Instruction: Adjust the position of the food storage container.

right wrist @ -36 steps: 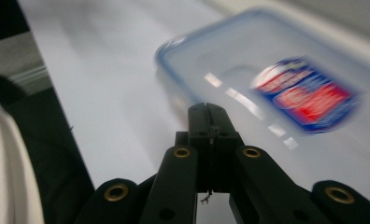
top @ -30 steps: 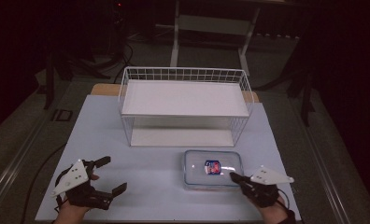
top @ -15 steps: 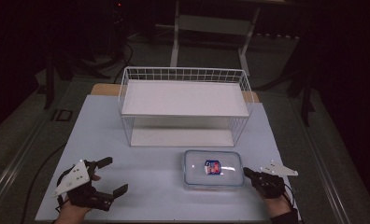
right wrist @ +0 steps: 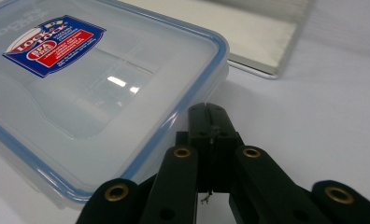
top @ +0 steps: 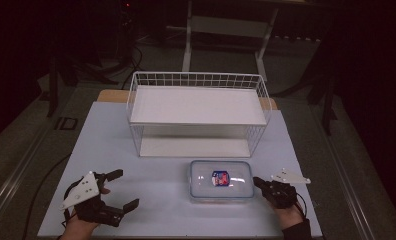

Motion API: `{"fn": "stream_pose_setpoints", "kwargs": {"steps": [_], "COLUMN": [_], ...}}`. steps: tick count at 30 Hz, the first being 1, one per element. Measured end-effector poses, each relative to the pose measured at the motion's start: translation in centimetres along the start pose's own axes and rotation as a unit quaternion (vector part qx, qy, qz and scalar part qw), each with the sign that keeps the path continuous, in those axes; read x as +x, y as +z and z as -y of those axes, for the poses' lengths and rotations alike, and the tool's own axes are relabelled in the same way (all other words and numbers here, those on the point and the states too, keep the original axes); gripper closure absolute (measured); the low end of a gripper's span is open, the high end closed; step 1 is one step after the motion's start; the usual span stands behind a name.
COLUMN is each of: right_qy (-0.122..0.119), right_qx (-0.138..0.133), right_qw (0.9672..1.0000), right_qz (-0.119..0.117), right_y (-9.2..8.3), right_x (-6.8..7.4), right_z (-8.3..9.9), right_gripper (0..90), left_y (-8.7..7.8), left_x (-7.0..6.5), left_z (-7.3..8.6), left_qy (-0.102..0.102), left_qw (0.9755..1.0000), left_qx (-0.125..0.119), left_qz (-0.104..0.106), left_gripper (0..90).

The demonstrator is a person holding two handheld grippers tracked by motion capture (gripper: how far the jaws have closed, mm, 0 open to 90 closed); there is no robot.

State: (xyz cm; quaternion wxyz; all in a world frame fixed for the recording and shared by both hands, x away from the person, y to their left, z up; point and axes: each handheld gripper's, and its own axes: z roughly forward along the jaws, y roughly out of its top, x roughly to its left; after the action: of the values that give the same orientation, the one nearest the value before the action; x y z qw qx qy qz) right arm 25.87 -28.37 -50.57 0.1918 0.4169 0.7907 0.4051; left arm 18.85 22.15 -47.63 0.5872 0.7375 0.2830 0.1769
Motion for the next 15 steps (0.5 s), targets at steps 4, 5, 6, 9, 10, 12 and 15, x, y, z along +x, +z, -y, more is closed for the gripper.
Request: {"fn": "stream_pose_setpoints", "kwargs": {"steps": [4,5,6,9,10,12,15], "right_qy": [-0.007,-0.009,-0.009,-0.010,-0.009,-0.013,-0.015], "right_qx": [0.003,0.004,0.003,0.005,0.005,0.005,0.007], "right_qw": [0.9999,0.9999,0.9998,0.9996,0.9996,0.9994,0.9993], "right_qz": [-0.007,-0.014,-0.018,-0.024,-0.027,-0.030,-0.033], "right_y": [0.6,0.9,1.1,1.6,1.8,2.0,2.2], "right_x": [0.5,0.8,0.9,1.2,1.3,1.5,1.8], "right_z": [-0.4,-0.7,-0.8,-1.2,-1.3,-1.5,-1.7], "right_gripper": [90.0,90.0,90.0,90.0,90.0,90.0,90.0], "left_y": [0.0,0.0,0.0,0.1,0.1,0.1,0.2], "left_x": [0.0,0.0,0.0,-0.1,-0.1,-0.1,0.0], "left_z": [0.0,0.0,0.0,0.1,0.1,0.1,0.1], "left_qy": [0.000,0.000,-0.001,0.000,0.000,0.002,0.001], "left_qw": [1.0000,1.0000,1.0000,1.0000,1.0000,1.0000,1.0000], "left_qx": [-0.002,-0.001,0.000,0.003,0.003,0.004,0.006], "left_qz": [0.000,-0.001,-0.001,0.000,0.000,0.001,0.001], "left_gripper": [0.0,0.0,0.0,0.0,0.0,0.0,0.0]}}
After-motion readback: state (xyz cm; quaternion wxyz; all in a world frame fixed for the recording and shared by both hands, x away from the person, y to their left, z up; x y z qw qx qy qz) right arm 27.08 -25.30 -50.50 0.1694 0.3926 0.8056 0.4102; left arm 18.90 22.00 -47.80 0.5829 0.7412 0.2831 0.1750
